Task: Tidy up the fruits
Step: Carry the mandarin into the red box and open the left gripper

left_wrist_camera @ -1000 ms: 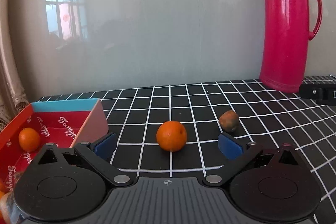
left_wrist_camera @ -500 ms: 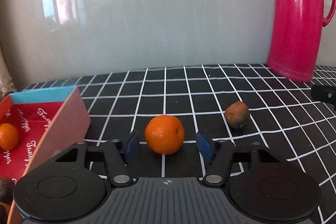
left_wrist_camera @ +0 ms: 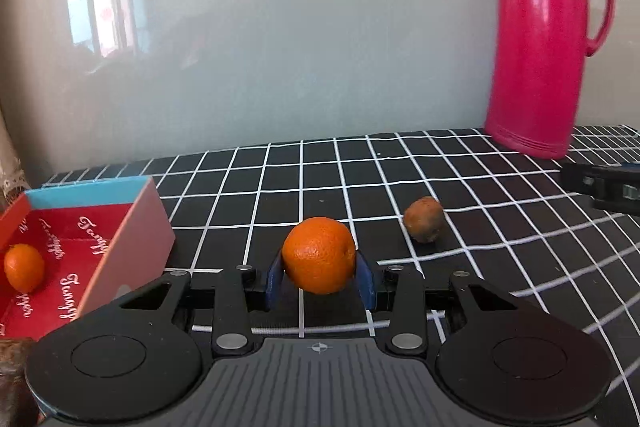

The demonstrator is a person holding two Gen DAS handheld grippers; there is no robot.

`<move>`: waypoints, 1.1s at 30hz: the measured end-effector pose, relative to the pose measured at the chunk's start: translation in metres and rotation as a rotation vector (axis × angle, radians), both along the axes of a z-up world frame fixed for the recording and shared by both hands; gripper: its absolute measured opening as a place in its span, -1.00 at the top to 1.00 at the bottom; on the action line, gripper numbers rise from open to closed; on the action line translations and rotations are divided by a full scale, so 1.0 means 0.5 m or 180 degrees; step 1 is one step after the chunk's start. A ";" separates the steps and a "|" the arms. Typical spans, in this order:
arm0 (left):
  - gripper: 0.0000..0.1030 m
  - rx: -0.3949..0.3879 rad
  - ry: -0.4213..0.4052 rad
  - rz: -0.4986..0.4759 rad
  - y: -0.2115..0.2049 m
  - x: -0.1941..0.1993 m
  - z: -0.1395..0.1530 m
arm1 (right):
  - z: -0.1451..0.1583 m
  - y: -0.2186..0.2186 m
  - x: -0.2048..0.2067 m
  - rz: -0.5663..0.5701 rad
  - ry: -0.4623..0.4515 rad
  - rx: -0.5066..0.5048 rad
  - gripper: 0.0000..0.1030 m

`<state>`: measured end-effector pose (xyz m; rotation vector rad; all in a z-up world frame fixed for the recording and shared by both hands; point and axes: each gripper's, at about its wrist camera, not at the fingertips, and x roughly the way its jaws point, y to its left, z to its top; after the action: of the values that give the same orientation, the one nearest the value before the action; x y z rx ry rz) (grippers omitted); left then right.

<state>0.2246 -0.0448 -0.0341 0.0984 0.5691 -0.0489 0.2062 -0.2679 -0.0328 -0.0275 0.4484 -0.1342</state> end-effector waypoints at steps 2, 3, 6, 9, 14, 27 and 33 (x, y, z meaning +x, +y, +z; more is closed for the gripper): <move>0.25 0.0019 -0.0026 -0.0016 0.004 -0.018 0.008 | 0.000 0.010 -0.004 0.0043 0.0002 -0.0015 -0.55; 0.25 0.0024 -0.0043 -0.0019 0.008 -0.030 0.013 | 0.001 0.016 -0.008 0.0066 0.0000 -0.0031 -0.55; 0.25 0.0043 -0.0092 -0.0025 0.020 -0.063 0.029 | 0.003 0.030 -0.018 0.0123 -0.0006 -0.0059 -0.55; 0.25 0.0039 -0.0167 0.0007 0.041 -0.099 0.048 | 0.007 0.040 -0.025 0.0146 -0.0012 -0.0040 -0.55; 0.25 0.0013 -0.0272 0.0115 0.091 -0.155 0.072 | 0.006 0.070 -0.040 0.0213 -0.0021 -0.0066 -0.55; 0.25 0.0015 -0.0364 0.0654 0.264 -0.213 0.086 | 0.008 0.117 -0.068 0.0305 -0.0064 -0.0219 -0.55; 0.25 -0.0062 -0.0349 0.0915 0.330 -0.215 0.083 | 0.002 0.130 -0.075 0.0330 -0.0047 -0.0256 -0.55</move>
<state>0.1173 0.1203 0.0076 -0.0005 0.4685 0.2290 0.1687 -0.2027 -0.0316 -0.1285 0.4258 -0.0504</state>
